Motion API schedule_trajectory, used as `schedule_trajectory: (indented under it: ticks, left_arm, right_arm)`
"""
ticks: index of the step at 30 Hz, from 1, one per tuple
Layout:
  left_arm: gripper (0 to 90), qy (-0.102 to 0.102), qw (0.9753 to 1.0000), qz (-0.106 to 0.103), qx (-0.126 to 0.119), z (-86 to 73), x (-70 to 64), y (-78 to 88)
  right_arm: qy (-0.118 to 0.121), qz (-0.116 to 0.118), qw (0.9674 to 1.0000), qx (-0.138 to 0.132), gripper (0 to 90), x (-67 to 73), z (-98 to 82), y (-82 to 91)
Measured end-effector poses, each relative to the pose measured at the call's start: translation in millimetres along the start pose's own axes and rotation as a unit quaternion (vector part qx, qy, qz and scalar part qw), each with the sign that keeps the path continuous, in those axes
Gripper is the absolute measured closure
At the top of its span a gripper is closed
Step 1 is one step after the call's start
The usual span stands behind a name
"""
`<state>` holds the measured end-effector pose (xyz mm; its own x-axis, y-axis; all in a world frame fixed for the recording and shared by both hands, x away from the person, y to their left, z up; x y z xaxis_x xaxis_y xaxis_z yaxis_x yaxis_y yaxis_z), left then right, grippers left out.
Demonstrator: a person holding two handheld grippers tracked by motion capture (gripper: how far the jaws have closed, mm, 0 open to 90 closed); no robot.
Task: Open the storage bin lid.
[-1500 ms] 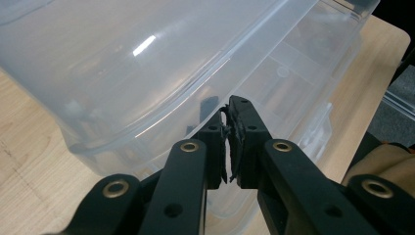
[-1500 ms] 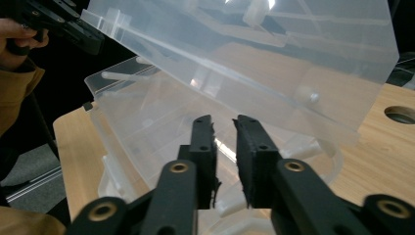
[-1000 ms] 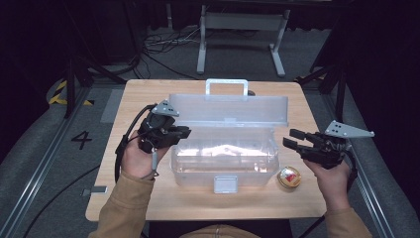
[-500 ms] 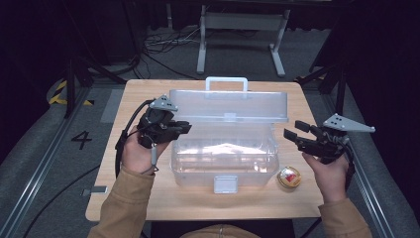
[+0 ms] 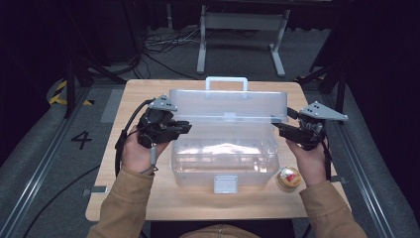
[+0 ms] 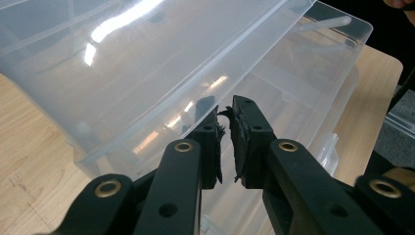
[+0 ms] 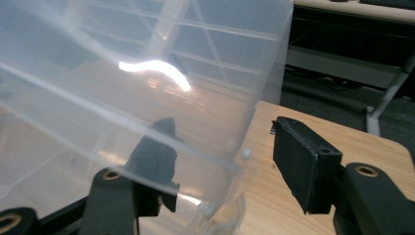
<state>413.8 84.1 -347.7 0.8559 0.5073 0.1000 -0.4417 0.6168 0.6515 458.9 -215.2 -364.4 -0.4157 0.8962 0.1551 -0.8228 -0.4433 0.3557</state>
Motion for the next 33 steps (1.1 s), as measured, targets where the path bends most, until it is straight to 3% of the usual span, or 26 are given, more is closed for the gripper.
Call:
schedule_trajectory:
  ticks: [17, 25, 26, 28, 33]
  left_arm:
    - [76.3, -0.014, 0.9999, -0.006, -0.006, 1.9, -2.8, -1.2]
    - [72.5, -0.017, 0.9998, -0.004, 0.000, -1.0, -3.3, 0.2]
    - [72.5, -0.018, 0.9998, -0.004, 0.000, -1.4, -3.3, 0.5]
    - [72.2, -0.017, 0.9999, -0.003, 0.000, -2.9, -3.3, 2.2]
    - [71.2, -0.015, 0.9999, -0.005, 0.001, -7.7, -3.0, 7.3]
  right_arm:
    - [-0.006, -0.059, 0.9975, -0.039, 59.5, -1.8, 4.4, -12.4]
    - [-0.002, -0.114, 0.9899, -0.083, 72.4, -2.3, 8.3, -10.9]
    - [-0.005, -0.133, 0.9867, -0.094, 74.7, -1.6, 9.6, -11.1]
    - [-0.010, -0.140, 0.9847, -0.103, 76.1, -1.7, 11.6, -12.2]
    - [-0.019, -0.137, 0.9845, -0.109, 77.5, -4.3, 14.6, -13.6]
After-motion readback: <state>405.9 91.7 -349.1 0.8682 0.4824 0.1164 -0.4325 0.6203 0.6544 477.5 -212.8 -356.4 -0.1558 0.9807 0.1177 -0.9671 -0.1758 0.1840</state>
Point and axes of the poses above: each handheld gripper's, and its own axes: y roughly backward along the jaws, z roughly out of its top, x roughly to its left, the point moved 9 cm from there along -y, roughly forward along the jaws, and after that the axes turned 12 degrees about -y, right-handed, at the moved point
